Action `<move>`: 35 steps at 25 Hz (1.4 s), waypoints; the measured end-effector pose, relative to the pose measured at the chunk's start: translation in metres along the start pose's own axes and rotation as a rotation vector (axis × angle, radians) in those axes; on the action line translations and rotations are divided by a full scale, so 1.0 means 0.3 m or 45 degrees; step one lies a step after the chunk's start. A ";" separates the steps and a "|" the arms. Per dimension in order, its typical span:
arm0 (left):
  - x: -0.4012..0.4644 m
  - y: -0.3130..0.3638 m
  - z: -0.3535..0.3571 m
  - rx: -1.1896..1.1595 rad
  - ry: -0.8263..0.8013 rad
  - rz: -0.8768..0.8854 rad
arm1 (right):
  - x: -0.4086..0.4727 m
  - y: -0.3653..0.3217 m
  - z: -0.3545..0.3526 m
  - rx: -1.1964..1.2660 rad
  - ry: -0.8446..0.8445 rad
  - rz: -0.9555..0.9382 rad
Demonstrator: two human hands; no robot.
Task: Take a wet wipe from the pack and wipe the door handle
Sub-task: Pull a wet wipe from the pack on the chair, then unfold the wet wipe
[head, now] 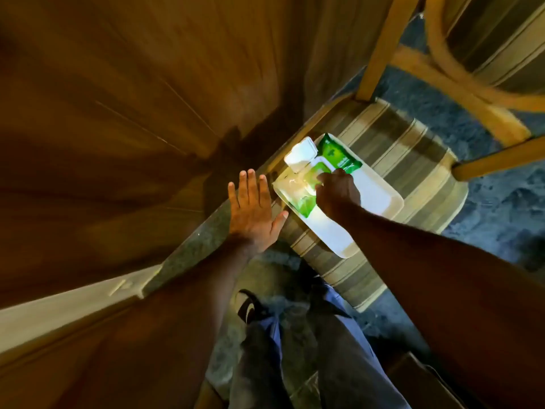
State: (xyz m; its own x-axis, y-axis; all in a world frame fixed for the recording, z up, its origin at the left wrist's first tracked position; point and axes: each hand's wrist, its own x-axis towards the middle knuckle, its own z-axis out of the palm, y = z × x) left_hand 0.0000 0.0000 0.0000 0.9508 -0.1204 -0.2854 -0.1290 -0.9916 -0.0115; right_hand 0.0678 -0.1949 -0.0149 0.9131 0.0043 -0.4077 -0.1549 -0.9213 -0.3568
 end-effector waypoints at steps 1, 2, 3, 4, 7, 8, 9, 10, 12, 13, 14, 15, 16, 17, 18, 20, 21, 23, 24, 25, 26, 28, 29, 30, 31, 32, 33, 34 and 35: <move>0.006 -0.014 0.011 0.006 0.008 -0.028 | 0.021 -0.015 0.005 0.002 0.008 0.078; 0.013 -0.032 0.015 -0.021 0.038 -0.042 | 0.045 -0.022 0.015 0.007 0.050 0.157; 0.017 -0.051 0.030 -0.012 0.073 -0.046 | 0.063 -0.033 0.029 0.003 0.090 0.217; 0.014 -0.070 0.042 0.008 0.109 -0.031 | 0.073 -0.046 0.046 0.035 0.168 0.281; 0.041 -0.106 0.056 -0.023 0.123 -0.028 | 0.108 -0.058 0.080 0.132 0.304 0.380; 0.045 -0.120 0.058 -0.015 0.138 -0.030 | 0.119 -0.053 0.086 0.129 0.279 0.370; 0.043 -0.137 0.060 -0.010 0.146 -0.037 | 0.130 -0.050 0.085 0.121 0.229 0.350; 0.037 -0.155 0.051 0.001 0.136 -0.050 | 0.134 -0.048 0.068 0.142 0.193 0.315; 0.021 -0.178 0.020 -0.016 0.080 -0.076 | 0.107 -0.043 0.016 0.378 0.255 0.240; 0.008 -0.188 -0.009 -0.050 0.057 -0.098 | 0.076 -0.052 -0.024 0.542 0.336 0.225; -0.007 -0.189 -0.040 -0.116 0.041 -0.123 | 0.038 -0.074 -0.070 0.745 0.384 0.230; -0.018 -0.188 -0.089 -0.220 0.035 -0.156 | 0.005 -0.115 -0.130 0.985 0.388 0.235; -0.022 -0.187 -0.147 -0.365 0.050 -0.204 | -0.019 -0.173 -0.194 1.241 0.330 0.252; -0.019 -0.189 -0.223 -0.532 0.070 -0.266 | -0.037 -0.250 -0.267 1.462 0.244 0.258; -0.015 -0.199 -0.317 -0.724 0.095 -0.340 | -0.053 -0.341 -0.349 1.616 0.145 0.234; -0.006 -0.256 -0.550 -1.181 0.145 -0.482 | -0.092 -0.557 -0.524 1.765 -0.039 0.077; -0.015 -0.299 -0.678 -1.425 0.192 -0.510 | -0.122 -0.673 -0.610 1.778 -0.103 -0.039; -0.077 -0.408 -0.940 -1.773 0.372 -0.439 | -0.197 -0.899 -0.772 1.752 -0.177 -0.299; -0.127 -0.475 -1.065 -1.851 0.501 -0.367 | -0.243 -1.013 -0.850 1.751 -0.198 -0.426; -0.178 -0.534 -1.181 -1.913 0.599 -0.294 | -0.285 -1.110 -0.919 1.755 -0.204 -0.532; -0.235 -0.589 -1.294 -1.968 0.674 -0.234 | -0.334 -1.203 -0.984 1.771 -0.212 -0.628; -0.386 -0.712 -1.512 -2.073 0.804 -0.150 | -0.464 -1.407 -1.101 1.823 -0.294 -0.813; -0.452 -0.762 -1.600 -2.125 0.850 -0.126 | -0.525 -1.491 -1.143 1.849 -0.349 -0.892; -0.508 -0.808 -1.678 -2.167 0.896 -0.112 | -0.581 -1.568 -1.179 1.863 -0.405 -0.966; -0.552 -0.839 -1.736 -2.219 0.931 -0.111 | -0.629 -1.625 -1.205 1.868 -0.459 -1.029; -0.603 -0.869 -1.783 -2.276 0.966 -0.107 | -0.682 -1.683 -1.225 1.866 -0.518 -1.095; -0.653 -0.893 -1.818 -2.327 0.987 -0.097 | -0.731 -1.732 -1.239 1.868 -0.574 -1.155; -0.695 -0.911 -1.841 -2.367 0.994 -0.082 | -0.773 -1.772 -1.248 1.868 -0.618 -1.207; -0.733 -0.929 -1.860 -2.394 1.008 -0.066 | -0.809 -1.807 -1.256 1.858 -0.649 -1.254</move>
State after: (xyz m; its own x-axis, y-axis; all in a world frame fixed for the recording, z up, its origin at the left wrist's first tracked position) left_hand -0.0161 0.2763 0.6009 0.8998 0.4285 0.0821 -0.2063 0.2519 0.9455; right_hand 0.0724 0.1568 0.5942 0.7177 0.6322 0.2922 -0.1166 0.5226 -0.8445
